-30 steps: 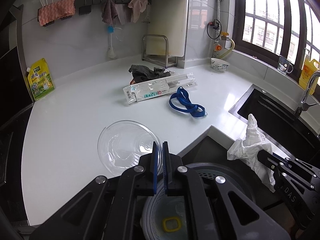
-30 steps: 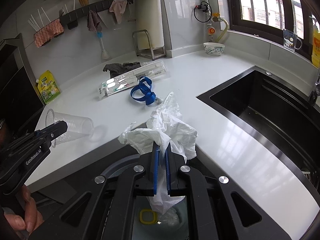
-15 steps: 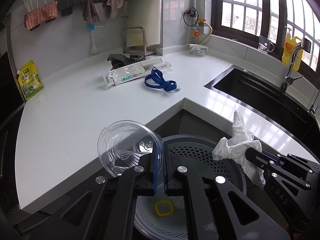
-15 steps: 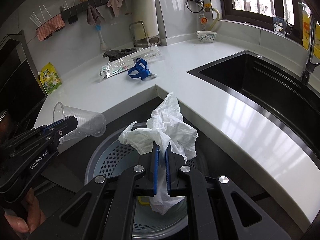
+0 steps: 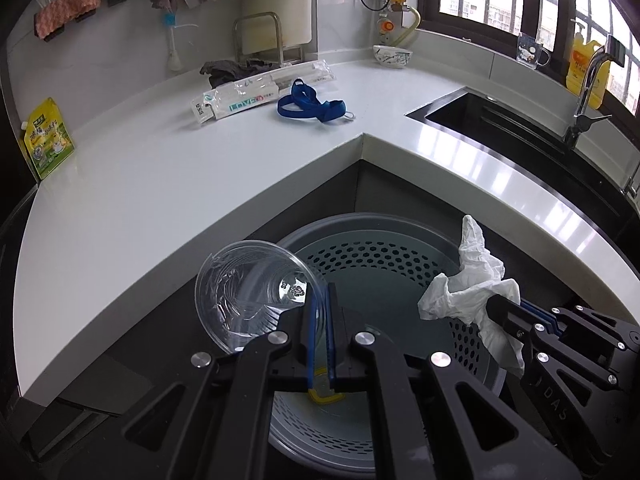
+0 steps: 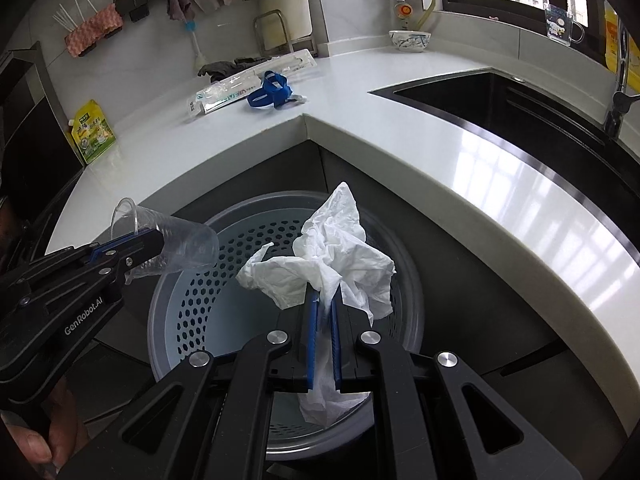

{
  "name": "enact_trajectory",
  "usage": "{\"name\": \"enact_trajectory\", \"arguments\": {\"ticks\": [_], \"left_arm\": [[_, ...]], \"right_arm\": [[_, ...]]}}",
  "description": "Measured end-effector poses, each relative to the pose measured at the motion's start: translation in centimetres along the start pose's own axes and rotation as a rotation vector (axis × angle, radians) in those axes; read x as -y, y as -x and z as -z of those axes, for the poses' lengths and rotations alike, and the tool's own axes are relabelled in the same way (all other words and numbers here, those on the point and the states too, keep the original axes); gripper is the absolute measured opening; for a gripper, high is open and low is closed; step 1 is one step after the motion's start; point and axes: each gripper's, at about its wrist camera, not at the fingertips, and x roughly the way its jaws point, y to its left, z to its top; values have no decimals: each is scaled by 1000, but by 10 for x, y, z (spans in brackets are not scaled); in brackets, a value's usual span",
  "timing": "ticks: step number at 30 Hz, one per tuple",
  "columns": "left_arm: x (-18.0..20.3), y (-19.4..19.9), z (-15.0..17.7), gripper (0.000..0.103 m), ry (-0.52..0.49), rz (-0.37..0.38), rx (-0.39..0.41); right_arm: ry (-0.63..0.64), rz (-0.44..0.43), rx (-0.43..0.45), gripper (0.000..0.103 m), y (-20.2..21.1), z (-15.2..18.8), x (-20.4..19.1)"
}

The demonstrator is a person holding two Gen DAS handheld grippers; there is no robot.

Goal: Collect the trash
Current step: 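Open both tools to drop the tissue and cup into the bin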

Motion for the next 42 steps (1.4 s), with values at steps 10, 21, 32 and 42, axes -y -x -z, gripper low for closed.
{"name": "enact_trajectory", "arguments": {"ticks": [10,21,32,42], "left_arm": [[-3,-27,9,5,11,22,-77],[-7,-50,15,6,20,41,-142],[-16,-49,16,59,23,-12,-116],[-17,-48,14,64,11,-25,-112]], "right_arm": [[-22,-17,-75,6,-27,9,3],[-38,-14,-152,7,-57,15,9],[-67,1,-122,36,-57,9,19],[-84,-5,-114,39,-52,10,26]]}}
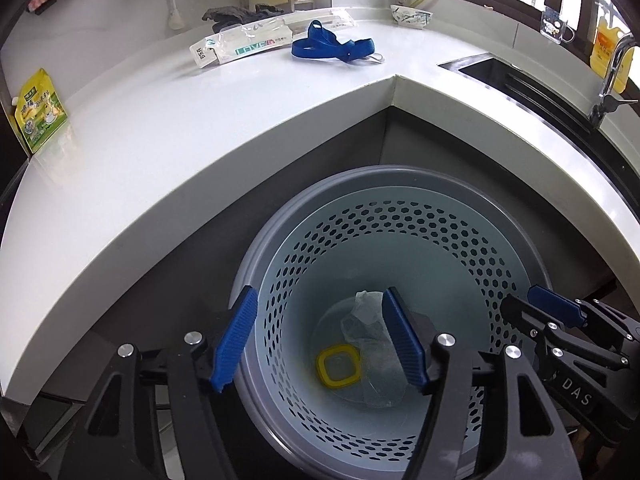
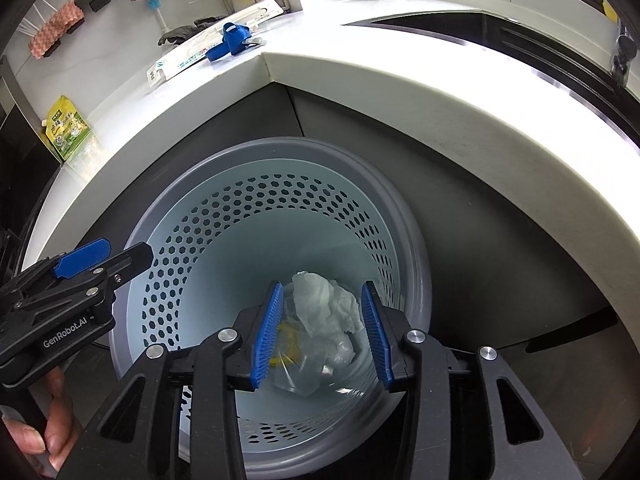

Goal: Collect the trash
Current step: 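Open both tools to drop the tissue and cup into the bin, then raise both tools from the bin and move toward the counter items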

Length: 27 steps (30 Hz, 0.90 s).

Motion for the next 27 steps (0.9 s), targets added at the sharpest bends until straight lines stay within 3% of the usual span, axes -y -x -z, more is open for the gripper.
{"name": "enact_trajectory", "arguments": {"ticks": [27], "left_arm": [[3,18,-3,71,-16,14,53]], "right_arm": [[-11,-5,23,45,12,-3,1]]}}
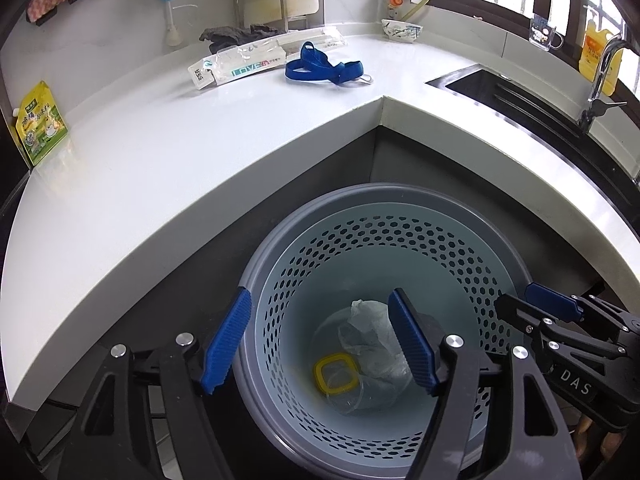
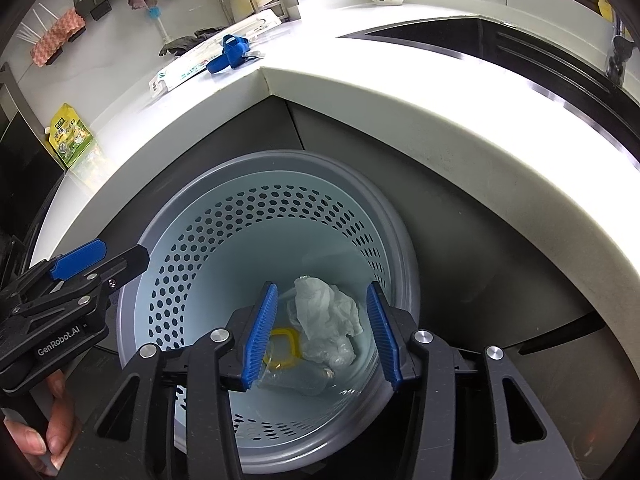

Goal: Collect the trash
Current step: 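Raise both tools from the bin and move toward the counter items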

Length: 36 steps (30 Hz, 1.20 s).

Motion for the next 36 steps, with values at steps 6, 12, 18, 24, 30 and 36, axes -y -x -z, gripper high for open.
{"name": "enact_trajectory", "arguments": {"ticks": [6,12,18,24,30,36], "left_arm": [[-1,6,-4,72,-7,7,14],[-3,9,-9,72,8,43,12],[-5,17,-15,74,6,60,27],[-6,30,-25,76,2,76,57],[-13,38,-42,78,6,84,87],[-23,35,-65,78,26,86,100]], "right_arm": [[-5,0,11,46,4,-5,1],[-11,4,20,46,8,-11,1],[-5,-9,50,48,17,-18,-2],[4,-17,65,48,21,-29,-6],[0,-36,90,48,24,-47,-8],[7,-60,96,49,19,-71,-12]]}}
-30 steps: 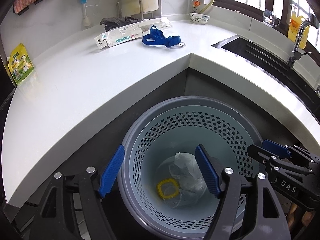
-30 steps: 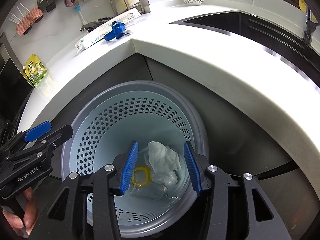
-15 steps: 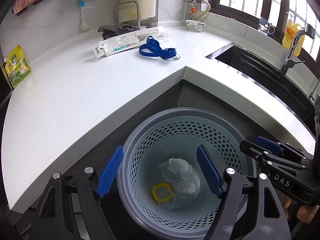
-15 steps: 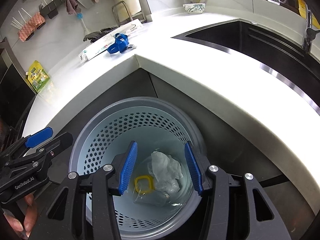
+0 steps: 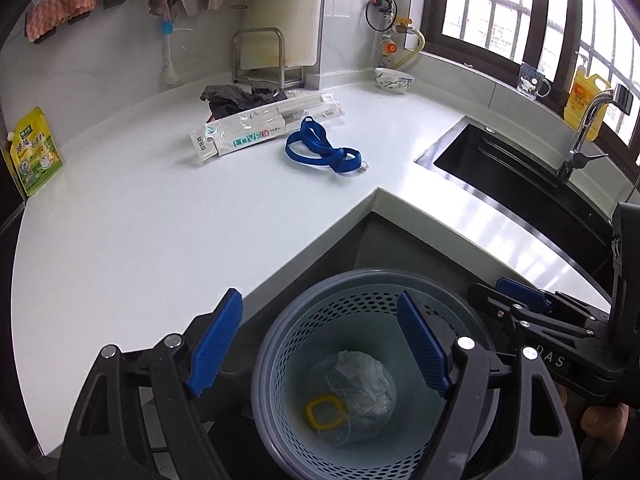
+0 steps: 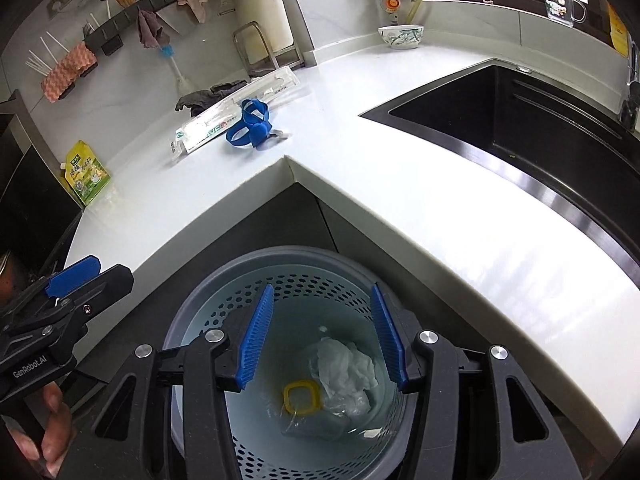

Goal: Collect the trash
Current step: 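Raise both tools from the bin and move toward the counter items, then close the right tool on the blue strap while the left tool reaches the toothbrush package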

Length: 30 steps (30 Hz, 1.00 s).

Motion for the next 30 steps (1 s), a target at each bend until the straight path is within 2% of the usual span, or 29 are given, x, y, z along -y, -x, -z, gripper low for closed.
{"name": "enact_trajectory", "arguments": {"ticks": [10,18,25,30], "left_arm": [[-26,-14,-43,78,15,-29,40],[-62,-35,-84,80,39,-94,77],[-84,-63,-109,81,34,-138,76],[-94,-81,-120,82,40,-139,66]], "right_arm": [[55,-22,19,49,-29,-58,-22],[109,-36,34,51,-68,-107,-46],[174,-45,10,53,-107,-136,-65],[215,-42,-6,56,-130,-152,-74]]}}
